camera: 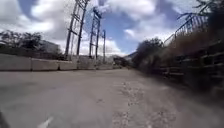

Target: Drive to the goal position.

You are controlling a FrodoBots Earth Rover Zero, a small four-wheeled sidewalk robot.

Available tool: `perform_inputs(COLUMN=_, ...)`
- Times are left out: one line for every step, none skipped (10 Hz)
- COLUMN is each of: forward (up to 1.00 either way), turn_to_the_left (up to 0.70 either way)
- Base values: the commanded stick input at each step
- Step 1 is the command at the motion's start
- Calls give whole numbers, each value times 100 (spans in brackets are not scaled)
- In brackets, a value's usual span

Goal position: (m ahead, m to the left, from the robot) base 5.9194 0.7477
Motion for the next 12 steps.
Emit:
perform_inputs(forward=100, turn_to_the_left=0)
perform_inputs(forward=100, turn_to_the_left=0)
perform_inputs(forward=100, turn_to_the_left=0)
perform_inputs(forward=100, turn_to_the_left=0)
perform_inputs(forward=100, turn_to_the_left=0)
perform_inputs(forward=100, turn_to_the_left=0)
perform_inputs(forward=100, turn_to_the_left=0)
perform_inputs(forward=100, turn_to_the_left=0)
perform_inputs(forward=100, turn_to_the_left=0)
perform_inputs(forward=100, turn_to_the_left=0)
perform_inputs(forward=100, turn_to_the_left=0)
perform_inputs(forward=100, turn_to_the_left=0)
